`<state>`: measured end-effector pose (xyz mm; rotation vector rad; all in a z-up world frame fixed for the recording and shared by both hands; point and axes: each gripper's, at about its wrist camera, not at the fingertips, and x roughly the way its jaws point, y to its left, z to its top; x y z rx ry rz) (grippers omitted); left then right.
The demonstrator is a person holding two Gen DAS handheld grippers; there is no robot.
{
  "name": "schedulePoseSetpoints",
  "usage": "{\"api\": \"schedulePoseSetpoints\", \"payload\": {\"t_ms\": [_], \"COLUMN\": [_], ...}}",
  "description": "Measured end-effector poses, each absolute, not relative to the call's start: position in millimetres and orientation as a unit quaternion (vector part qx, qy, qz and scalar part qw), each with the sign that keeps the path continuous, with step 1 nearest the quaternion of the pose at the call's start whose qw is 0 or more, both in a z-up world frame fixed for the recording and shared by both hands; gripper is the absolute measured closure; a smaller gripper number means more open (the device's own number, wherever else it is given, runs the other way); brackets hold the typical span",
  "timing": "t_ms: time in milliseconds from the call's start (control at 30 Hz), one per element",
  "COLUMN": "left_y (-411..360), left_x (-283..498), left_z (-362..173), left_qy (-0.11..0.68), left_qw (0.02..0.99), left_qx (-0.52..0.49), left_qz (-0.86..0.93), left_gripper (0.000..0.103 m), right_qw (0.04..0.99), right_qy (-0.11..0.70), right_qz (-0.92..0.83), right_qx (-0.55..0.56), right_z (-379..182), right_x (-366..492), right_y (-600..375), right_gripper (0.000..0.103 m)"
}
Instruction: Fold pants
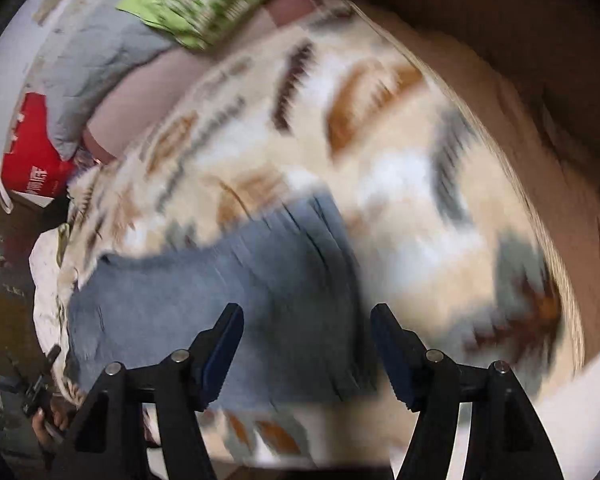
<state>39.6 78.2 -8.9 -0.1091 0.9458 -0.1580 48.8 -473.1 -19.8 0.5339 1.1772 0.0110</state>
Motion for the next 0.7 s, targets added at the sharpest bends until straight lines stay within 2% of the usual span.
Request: {"api": "schedulePoseSetpoints", "payload": {"t_ms": [167,300,367,400,433,500,600,667,700], "left_y": [75,76,77,78,78,78,77,71,68], "left_x": [45,45,45,46,46,47,48,50,51], "left_z": [-31,-41,-44,-45,-46,-46,-45,-42,-40], "left_qy": [0.485,0.49,0.491,0.492,0.492,0.49,0.488,0.485,0.481], "left_qw": [0.869,0.867,0.867,0.866,0.866,0.868,0.869,0.872,0.874], "left_qx": [-0.064,-0.056,-0.059,-0.058,-0.057,-0.052,-0.048,-0.036,-0.033], "left_qz": [-0.072,-0.064,-0.064,-0.064,-0.064,-0.064,-0.061,-0.054,-0.054], "left_gripper": [0.036,0.036,0.036,0.036,0.036,0.036,0.036,0.036,0.036], "right_qw": [0.78,0.784,0.783,0.775,0.777,0.79,0.832,0.81,0.784], "right_qy": [0.531,0.523,0.53,0.539,0.54,0.518,0.484,0.538,0.58], "right_qz": [0.01,0.001,-0.02,-0.029,-0.042,-0.049,-0.073,-0.071,-0.068], "right_qx": [0.331,0.334,0.327,0.328,0.321,0.326,0.259,0.222,0.208], "right_z": [-41,-43,-48,-54,-53,-41,-8,-30,-49], "right_x": [14,25,30,33,34,28,11,21,29], "right_y": [-476,-468,-469,-468,-468,-468,-455,-451,-451], "right_gripper": [0.034,0.035,0.044,0.052,0.07,0.095,0.095,0.091,0.085]}}
